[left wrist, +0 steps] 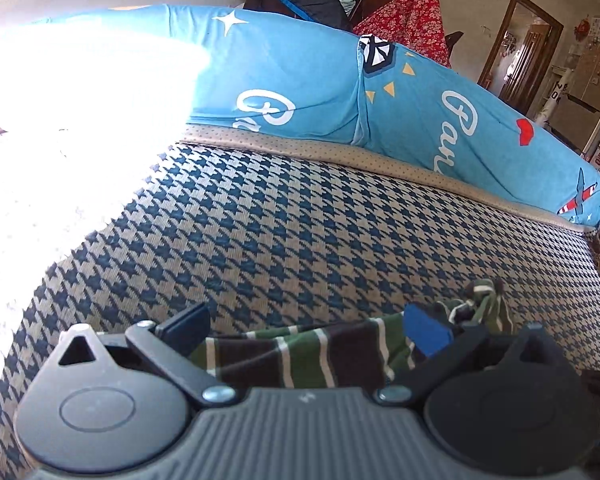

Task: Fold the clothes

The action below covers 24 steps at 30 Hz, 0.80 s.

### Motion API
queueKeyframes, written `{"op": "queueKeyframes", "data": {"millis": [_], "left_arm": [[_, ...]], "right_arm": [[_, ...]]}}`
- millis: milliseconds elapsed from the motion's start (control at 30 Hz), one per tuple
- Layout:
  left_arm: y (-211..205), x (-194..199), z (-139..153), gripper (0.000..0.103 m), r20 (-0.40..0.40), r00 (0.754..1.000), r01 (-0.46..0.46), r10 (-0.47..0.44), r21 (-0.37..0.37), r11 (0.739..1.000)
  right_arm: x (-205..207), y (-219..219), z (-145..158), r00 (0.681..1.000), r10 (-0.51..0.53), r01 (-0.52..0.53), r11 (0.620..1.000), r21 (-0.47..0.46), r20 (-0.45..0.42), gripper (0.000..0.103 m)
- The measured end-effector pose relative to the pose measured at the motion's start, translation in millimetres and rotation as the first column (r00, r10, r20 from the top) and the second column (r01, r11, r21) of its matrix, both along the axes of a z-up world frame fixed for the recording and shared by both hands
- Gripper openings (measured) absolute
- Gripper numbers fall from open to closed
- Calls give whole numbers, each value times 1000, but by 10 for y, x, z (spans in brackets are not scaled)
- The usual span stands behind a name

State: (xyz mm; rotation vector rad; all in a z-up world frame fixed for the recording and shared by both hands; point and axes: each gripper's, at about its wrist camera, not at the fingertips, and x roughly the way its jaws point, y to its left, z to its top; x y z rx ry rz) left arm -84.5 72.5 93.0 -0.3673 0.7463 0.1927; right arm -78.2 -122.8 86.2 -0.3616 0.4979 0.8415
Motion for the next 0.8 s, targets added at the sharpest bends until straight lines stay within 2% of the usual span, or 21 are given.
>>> {"op": "queueKeyframes", "data": {"millis": [133, 267, 300, 400, 467, 567, 700, 800], "left_arm": [[-19, 44, 7, 103, 13, 1000, 16, -16, -19, 1000], [-12, 68, 28, 103, 27, 999, 27, -26, -57, 998], [-5, 67, 32, 103, 28, 999, 24, -23, -65, 998], [21, 68, 48, 103, 35, 999, 22, -20, -85, 996], [37, 78, 52, 103, 36, 999, 17, -14, -93, 996], [65, 89, 45, 103, 30, 1000, 5, -2, -101, 995], [107, 87, 53, 103, 16, 1000, -23, 24, -72, 997], [155, 82, 35, 103, -8, 999, -35, 35, -55, 998]], "right_arm": [[26, 163, -164, 999, 27, -28, 999, -46, -40, 20], [23, 217, -221, 994, 75, -79, 996, -50, -82, 44], [25, 217, -221, 992, 86, -91, 995, -43, -93, 46], [59, 174, -168, 985, 114, -115, 993, -4, -129, 47], [117, 123, -125, 983, 104, -96, 994, 56, -152, 47], [225, 72, -73, 989, 54, -35, 991, 132, -139, 46], [423, 59, -31, 990, -68, 86, 985, 148, -122, 46], [521, 99, -87, 981, -135, 151, 982, 113, -140, 40]]}}
